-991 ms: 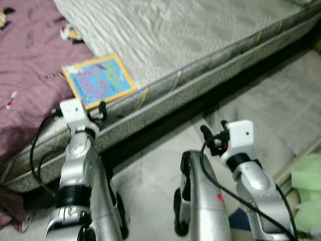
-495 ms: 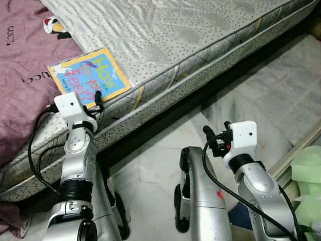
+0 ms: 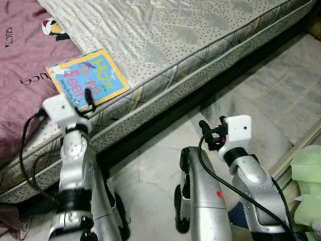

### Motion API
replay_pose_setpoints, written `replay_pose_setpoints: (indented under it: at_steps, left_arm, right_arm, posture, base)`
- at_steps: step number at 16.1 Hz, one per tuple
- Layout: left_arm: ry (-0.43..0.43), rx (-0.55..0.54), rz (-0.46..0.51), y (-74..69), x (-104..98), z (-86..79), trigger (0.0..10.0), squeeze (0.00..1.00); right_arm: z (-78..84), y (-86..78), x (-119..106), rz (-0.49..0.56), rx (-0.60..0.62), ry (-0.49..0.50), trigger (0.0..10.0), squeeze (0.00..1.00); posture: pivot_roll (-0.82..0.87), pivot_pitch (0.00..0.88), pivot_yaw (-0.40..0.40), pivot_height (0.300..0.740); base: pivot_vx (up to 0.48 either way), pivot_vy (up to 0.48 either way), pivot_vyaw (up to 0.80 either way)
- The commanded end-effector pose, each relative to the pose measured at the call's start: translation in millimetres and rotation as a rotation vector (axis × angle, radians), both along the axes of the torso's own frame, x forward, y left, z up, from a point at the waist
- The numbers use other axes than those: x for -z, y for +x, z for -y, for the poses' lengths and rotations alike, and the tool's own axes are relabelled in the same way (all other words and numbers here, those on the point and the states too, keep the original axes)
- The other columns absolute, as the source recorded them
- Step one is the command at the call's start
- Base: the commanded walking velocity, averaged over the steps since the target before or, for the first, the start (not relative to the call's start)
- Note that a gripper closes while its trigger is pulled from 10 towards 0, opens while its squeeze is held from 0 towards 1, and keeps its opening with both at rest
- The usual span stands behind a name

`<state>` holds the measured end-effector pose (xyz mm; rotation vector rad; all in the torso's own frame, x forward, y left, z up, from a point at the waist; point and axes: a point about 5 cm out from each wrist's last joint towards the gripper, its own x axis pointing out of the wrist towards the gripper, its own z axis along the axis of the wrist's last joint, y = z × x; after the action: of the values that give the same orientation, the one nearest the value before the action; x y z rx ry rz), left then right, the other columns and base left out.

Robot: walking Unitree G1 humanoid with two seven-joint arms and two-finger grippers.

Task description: Clean up the room

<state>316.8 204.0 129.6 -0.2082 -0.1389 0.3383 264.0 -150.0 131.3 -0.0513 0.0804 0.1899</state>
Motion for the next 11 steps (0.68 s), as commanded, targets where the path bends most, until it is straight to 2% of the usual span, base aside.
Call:
replay_pose_setpoints:
  at_steps: [1, 3, 4, 6, 11]
  left_arm:
    - [-0.016, -0.038, -0.028, -5.7, 6, -6.5, 10.0, 0.00]
    - [-0.060, -0.078, -0.074, -12.3, 19, -15.9, 10.0, 0.00]
    - [-0.054, -0.077, -0.080, -11.7, 20, -18.9, 10.0, 0.00]
    - [-0.079, -0.069, -0.107, -4.7, 24, -27.0, 10.0, 0.00]
    - [-0.127, -0.090, -0.122, 14.5, 19, -43.0, 10.0, 0.00]
  right_arm:
    - [0.5, -0.8, 2, -0.004, 0.009, 0.000, 10.0, 0.00]
    - [2.5, 2.6, 0, 0.005, 0.005, 0.004, 10.0, 0.00]
    - [5.2, 3.1, 0, 0.008, 0.009, -0.004, 10.0, 0.00]
    - [9.5, 4.2, 0, 0.014, 0.023, -0.013, 10.0, 0.00]
    - [10.8, 5.0, -4, 0.029, 0.024, -0.035, 10.0, 0.00]
  posture:
    - [-0.11, 0.219, -0.010, 0.472]
    - [-0.11, 0.215, -0.011, 0.472]
    - [-0.12, 0.215, -0.011, 0.472]
    - [-0.12, 0.215, -0.013, 0.472]
    - [-0.16, 0.218, -0.019, 0.472]
  base:
    - [0.000, 0.000, 0.00]
    - [0.000, 0.000, 0.00]
    - [0.000, 0.000, 0.00]
    - [0.000, 0.000, 0.00]
    - [0.000, 0.000, 0.00]
